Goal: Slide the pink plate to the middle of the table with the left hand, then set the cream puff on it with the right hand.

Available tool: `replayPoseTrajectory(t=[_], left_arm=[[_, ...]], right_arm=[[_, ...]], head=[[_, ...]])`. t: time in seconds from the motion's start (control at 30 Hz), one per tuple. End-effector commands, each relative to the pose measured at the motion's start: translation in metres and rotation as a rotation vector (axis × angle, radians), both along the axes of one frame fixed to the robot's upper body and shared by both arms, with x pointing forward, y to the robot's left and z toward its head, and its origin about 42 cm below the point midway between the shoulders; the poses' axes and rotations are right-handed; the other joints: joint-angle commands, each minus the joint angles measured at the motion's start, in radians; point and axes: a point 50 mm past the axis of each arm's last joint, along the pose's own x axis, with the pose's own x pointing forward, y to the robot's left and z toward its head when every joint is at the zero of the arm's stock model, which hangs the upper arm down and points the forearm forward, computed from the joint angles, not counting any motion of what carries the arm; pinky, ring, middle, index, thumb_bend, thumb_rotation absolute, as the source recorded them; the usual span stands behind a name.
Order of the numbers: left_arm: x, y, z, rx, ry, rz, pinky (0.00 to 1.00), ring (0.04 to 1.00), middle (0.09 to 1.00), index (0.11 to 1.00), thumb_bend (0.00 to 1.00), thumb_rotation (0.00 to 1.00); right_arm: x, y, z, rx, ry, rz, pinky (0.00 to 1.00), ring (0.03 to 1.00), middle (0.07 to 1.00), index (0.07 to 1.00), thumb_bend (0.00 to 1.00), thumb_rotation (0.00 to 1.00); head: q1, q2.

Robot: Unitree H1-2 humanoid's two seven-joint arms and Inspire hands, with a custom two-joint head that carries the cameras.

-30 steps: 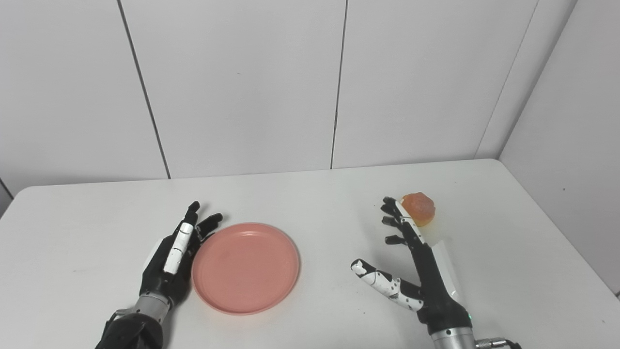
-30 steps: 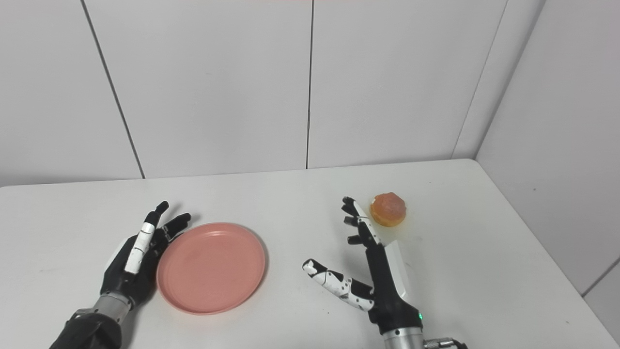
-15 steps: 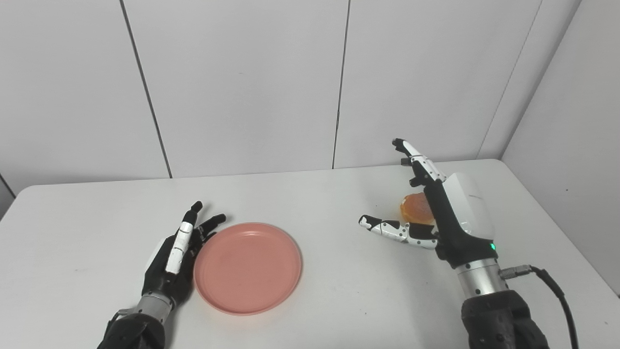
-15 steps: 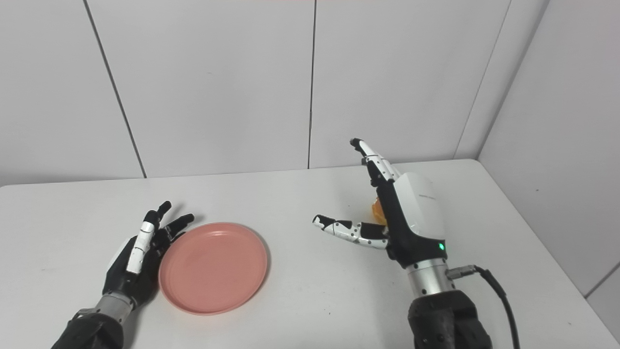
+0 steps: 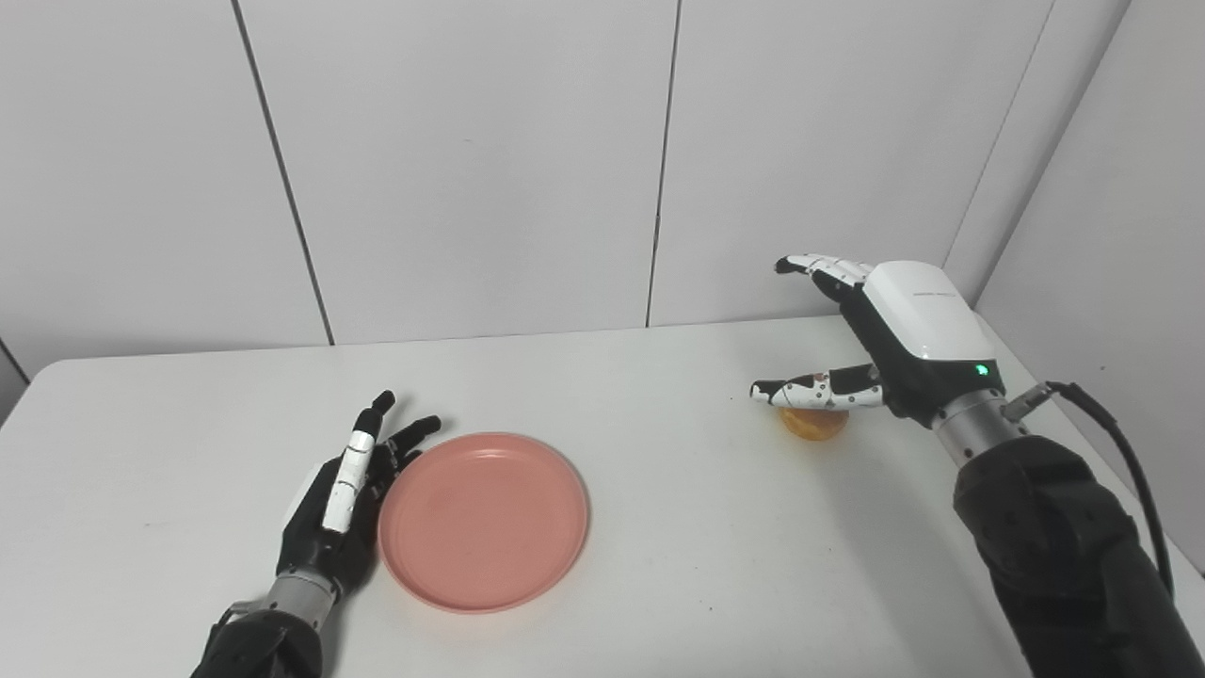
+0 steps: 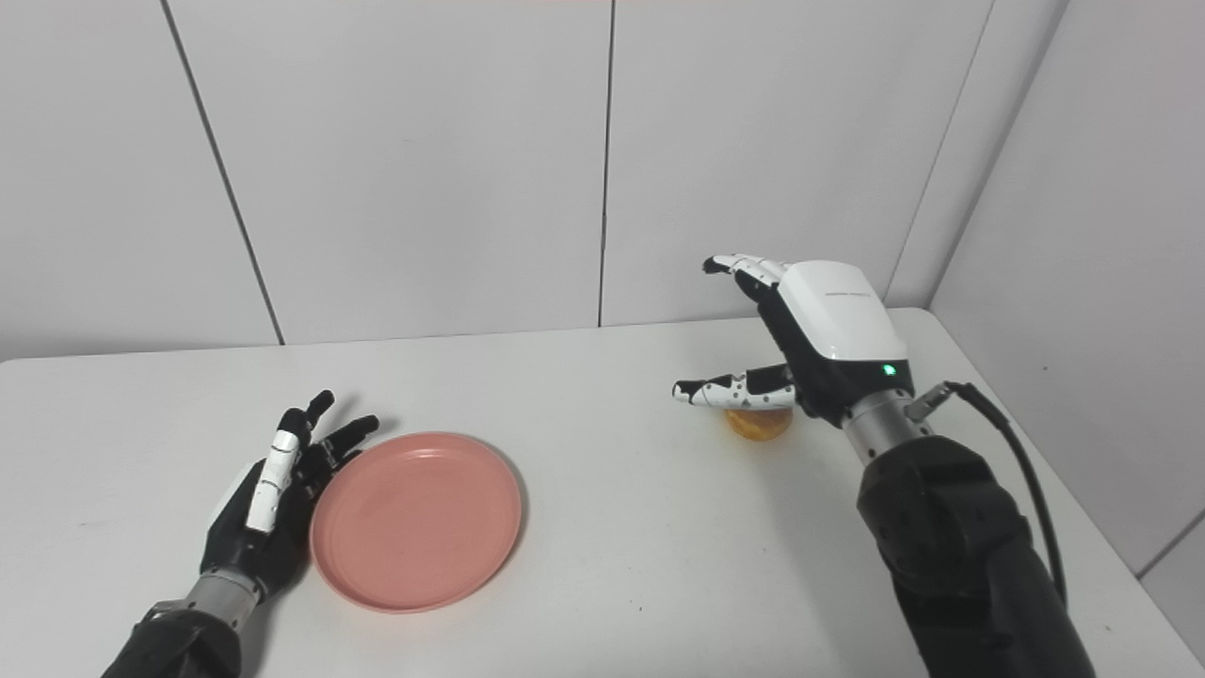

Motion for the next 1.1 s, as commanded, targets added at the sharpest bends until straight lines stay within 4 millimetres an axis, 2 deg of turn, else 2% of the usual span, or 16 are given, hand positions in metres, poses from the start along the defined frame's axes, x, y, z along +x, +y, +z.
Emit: replayPoseTrajectory(t=[0.0,0.17,0.33,0.7,1.0,1.07], left_arm=[[0.003,-0.006,0.012,-0.005,-0.046,-0.020,0.97,0.955,0.800,1.000,0.78,0.85],[0.003,-0.006,0.011,-0.008,-0.046,-0.025,0.97,0.957,0.803,1.000,0.78,0.84],[0.002,-0.006,0.010,-0.008,-0.049,-0.031,0.96,0.956,0.798,1.000,0.77,0.85],[0.002,-0.007,0.006,-0.019,-0.038,-0.037,0.98,0.968,0.806,1.000,0.78,0.83],[0.001,-0.007,0.005,-0.024,-0.041,-0.040,1.00,0.967,0.805,1.000,0.78,0.83],[0.001,-0.006,0.004,-0.021,-0.040,-0.038,0.99,0.963,0.802,1.000,0.78,0.83]], right_arm=[[0.007,-0.006,0.021,-0.044,-0.042,-0.017,0.62,0.791,0.838,0.817,1.00,0.53],[0.024,-0.018,0.022,-0.080,0.019,-0.049,0.60,0.774,0.839,0.823,1.00,0.45],[0.040,-0.025,0.020,-0.083,0.084,-0.057,0.61,0.803,0.854,0.813,1.00,0.39],[0.077,-0.027,0.004,-0.069,0.228,-0.078,0.61,0.798,0.863,0.818,1.00,0.37],[0.093,-0.024,-0.006,-0.050,0.277,-0.075,0.63,0.833,0.876,0.814,1.00,0.36],[0.095,-0.022,-0.008,-0.055,0.288,-0.077,0.61,0.816,0.873,0.816,1.00,0.36]], head=[[0.000,0.001],[0.006,0.002],[0.009,0.001],[0.012,-0.002],[0.013,0.000],[0.013,0.000]])
